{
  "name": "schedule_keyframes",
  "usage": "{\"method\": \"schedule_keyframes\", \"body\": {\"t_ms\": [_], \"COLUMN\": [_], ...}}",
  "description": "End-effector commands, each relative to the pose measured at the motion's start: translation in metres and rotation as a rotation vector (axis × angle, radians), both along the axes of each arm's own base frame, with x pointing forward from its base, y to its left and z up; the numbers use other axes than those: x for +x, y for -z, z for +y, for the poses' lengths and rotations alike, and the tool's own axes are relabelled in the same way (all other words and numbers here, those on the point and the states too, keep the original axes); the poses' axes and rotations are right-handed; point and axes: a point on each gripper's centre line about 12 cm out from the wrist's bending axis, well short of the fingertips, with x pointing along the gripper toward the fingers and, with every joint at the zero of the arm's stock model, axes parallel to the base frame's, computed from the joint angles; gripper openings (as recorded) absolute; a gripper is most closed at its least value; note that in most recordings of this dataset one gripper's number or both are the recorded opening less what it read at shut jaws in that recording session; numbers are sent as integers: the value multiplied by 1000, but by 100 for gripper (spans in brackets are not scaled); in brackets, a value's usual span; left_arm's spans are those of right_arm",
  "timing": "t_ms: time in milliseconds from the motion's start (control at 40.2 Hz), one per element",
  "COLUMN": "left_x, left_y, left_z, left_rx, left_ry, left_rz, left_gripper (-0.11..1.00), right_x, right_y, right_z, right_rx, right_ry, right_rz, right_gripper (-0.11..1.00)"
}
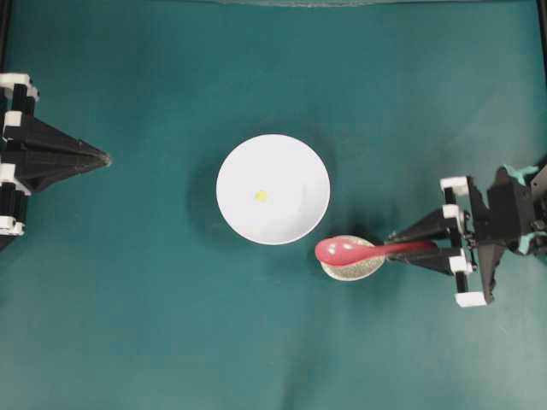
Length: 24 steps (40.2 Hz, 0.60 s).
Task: Scoop the yellow hexagonal prism block from the bowl with a spoon using the right arm.
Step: 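Lift the spoon and carry it over the white bowl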
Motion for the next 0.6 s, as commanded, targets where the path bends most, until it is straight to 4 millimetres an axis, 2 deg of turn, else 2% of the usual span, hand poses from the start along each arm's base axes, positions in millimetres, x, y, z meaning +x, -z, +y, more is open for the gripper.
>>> {"method": "schedule_keyframes", "body": {"t_ms": [0,348,572], "left_x": [2,1,1], "left_y": [-12,-13,-13], "left_z": [0,0,0], "left_rx": [3,3,5], "left_ry": [-1,-1,-1], "left_rz": [-37,-37,-35], "left_gripper": [1,1,1], "right_x": [11,47,59], "right_y": [-15,-48,-60], "right_z": [-4,-34,-51], "right_rx": [13,7,34], "right_ry": [15,44,61], "right_rz": [-3,154,242], "right_gripper": [24,24,24]}}
